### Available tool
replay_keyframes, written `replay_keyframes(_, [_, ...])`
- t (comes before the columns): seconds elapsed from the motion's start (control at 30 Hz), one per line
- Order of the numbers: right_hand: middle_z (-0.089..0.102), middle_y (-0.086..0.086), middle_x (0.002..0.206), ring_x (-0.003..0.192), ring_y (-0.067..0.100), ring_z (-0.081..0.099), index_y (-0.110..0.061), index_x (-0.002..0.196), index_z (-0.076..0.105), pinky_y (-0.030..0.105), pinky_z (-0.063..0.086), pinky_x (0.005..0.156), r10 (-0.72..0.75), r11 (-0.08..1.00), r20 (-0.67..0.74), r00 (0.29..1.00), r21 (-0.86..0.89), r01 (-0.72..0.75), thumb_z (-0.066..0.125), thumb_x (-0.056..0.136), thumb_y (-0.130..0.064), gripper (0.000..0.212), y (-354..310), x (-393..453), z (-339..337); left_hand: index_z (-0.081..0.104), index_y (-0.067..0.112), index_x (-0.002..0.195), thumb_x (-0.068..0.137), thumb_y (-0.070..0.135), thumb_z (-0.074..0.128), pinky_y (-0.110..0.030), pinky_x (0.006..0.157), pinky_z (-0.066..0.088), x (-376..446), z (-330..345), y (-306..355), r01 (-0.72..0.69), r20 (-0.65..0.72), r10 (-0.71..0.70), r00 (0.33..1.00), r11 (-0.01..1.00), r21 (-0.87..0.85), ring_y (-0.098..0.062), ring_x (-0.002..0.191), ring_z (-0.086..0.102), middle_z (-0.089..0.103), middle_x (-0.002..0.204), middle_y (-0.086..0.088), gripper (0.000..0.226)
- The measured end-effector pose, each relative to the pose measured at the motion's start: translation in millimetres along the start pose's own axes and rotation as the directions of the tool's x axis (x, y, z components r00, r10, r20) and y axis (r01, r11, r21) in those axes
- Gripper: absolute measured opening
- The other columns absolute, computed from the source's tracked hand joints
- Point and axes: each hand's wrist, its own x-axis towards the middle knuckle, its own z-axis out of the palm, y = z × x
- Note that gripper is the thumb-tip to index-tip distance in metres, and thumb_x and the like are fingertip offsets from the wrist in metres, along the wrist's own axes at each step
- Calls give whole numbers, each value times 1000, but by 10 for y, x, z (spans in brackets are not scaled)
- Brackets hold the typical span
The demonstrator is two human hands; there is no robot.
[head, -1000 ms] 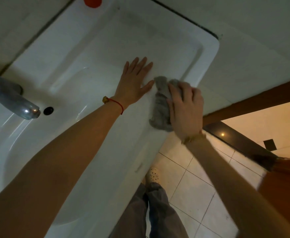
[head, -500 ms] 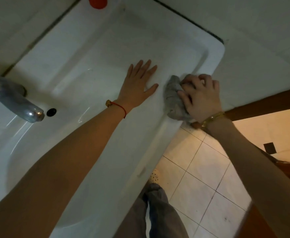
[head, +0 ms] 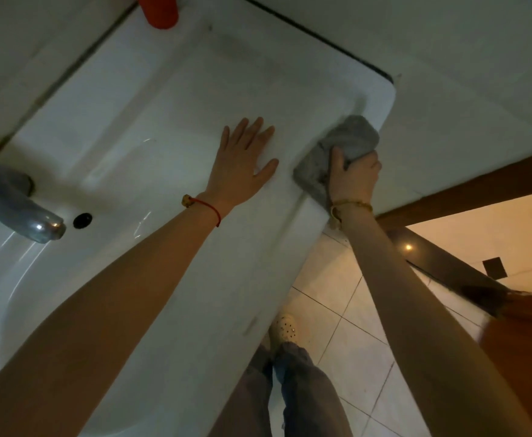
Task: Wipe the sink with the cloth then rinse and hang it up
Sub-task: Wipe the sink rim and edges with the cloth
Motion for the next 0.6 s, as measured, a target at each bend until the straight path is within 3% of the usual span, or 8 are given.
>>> replay_keyframes(0.1, [38,20,136,124,30,40,2,139,27,29,30,102,-15,999,11,1000,43,15,49,95,-38,63,52,70,-6,37,17,151,100,44,44,-49,124,6,63,0,43,25,-35,-24,999,999,27,-30,151,21,31,160,-9,59])
replay_keyframes(0.17, [39,16,134,115,20,41,-1,141,27,21,30,96,-36,995,38,999,89,32,50,95,-37,62,175,-128,25,34,17,152,100,43,42,-48,125,5,159,10,90,23,-52,-20,998,999,46,-30,151,20,27,161,-9,59])
replay_keyframes(0.27, [38,9,130,108,9,34,-5,141,25,20,29,95,-94,993,121,988,76,85,49,94,-40,64,352,-349,19,31,18,153,100,44,41,-47,124,4,336,51,172,45,-38,-44,998,999,26,-29,151,18,24,163,-9,60])
replay_keyframes(0.4, [43,15,125,106,19,41,0,129,36,21,31,93,-77,997,140,987,33,73,48,96,-37,52,136,342,-97,31,19,154,100,46,41,-47,125,7,410,125,220,87,-29,-86,996,995,42,-29,151,19,26,162,-8,61])
replay_keyframes(0.5, [44,23,131,121,30,40,8,129,36,25,26,101,-64,998,120,991,0,65,45,98,-33,52,-73,943,-165,35,19,152,98,45,44,-48,124,13,422,135,236,104,-71,-100,992,993,51,-29,150,23,30,161,-7,61])
replay_keyframes(0.6, [41,23,134,126,30,38,9,133,33,21,21,103,-74,997,124,990,44,69,49,97,-31,56,-53,865,-170,38,20,150,96,46,46,-48,123,16,435,136,234,114,-84,-108,991,991,73,-27,149,25,32,160,-5,61])
